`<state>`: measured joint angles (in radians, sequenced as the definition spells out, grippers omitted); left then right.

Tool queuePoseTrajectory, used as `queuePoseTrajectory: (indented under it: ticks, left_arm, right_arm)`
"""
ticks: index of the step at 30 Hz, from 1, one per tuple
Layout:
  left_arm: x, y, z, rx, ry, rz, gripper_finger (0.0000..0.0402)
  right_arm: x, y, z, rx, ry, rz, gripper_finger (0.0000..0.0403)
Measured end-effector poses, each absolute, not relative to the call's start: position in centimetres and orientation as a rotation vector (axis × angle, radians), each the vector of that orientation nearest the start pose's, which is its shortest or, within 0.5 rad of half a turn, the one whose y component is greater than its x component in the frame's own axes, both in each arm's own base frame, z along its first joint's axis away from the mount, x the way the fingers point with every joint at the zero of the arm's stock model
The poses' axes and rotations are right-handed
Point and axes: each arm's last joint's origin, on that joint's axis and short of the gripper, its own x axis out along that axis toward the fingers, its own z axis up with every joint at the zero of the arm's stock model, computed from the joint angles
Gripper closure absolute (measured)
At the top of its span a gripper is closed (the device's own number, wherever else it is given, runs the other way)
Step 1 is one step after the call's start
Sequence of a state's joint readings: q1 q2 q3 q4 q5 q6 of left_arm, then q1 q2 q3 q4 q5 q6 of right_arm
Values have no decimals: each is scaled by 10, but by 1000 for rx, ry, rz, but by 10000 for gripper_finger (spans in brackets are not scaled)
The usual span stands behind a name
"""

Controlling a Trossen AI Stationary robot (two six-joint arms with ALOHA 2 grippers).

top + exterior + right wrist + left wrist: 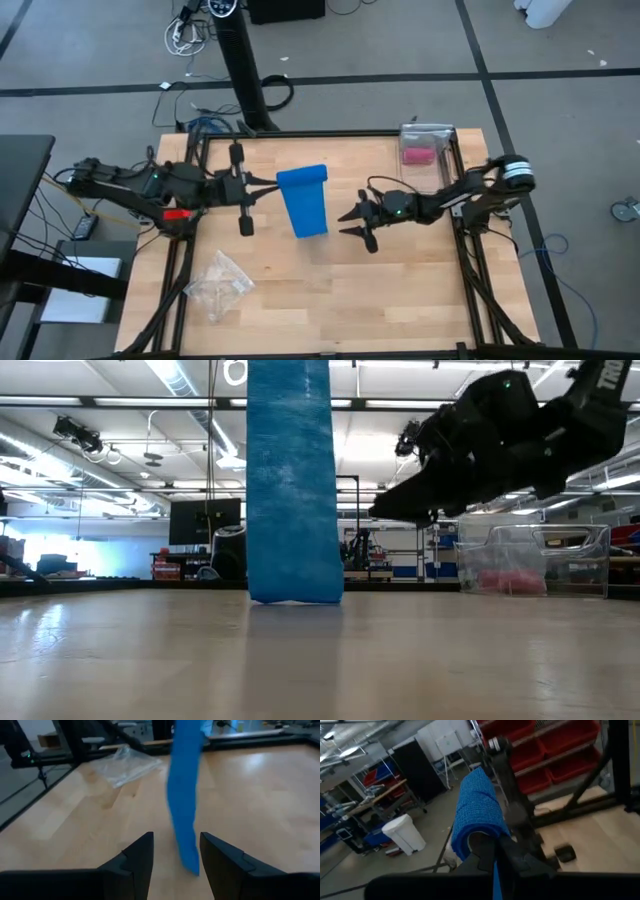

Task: Roll bandage
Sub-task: Roll the blue bandage

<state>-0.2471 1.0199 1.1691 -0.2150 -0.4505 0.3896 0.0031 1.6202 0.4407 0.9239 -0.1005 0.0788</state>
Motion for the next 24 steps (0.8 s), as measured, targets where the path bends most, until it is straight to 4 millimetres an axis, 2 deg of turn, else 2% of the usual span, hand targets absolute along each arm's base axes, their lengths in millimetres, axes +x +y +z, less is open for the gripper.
queuePoseTrajectory:
  ticks: [4,7,14,20,24]
  left_arm:
    - [203,-34,427,427,84,217,394]
    - [201,-32,435,429,75,229,394]
    - [195,-31,448,444,66,232,394]
    - [193,-30,453,455,53,252,394]
    - [193,-30,454,479,52,272,394]
  right_arm:
    - [291,4,125,89,245,91,215]
    - [297,-4,117,89,235,68,198]
    - [315,-18,112,117,220,59,169]
    - [339,-19,112,162,194,126,170]
    - [352,-18,110,163,183,124,189]
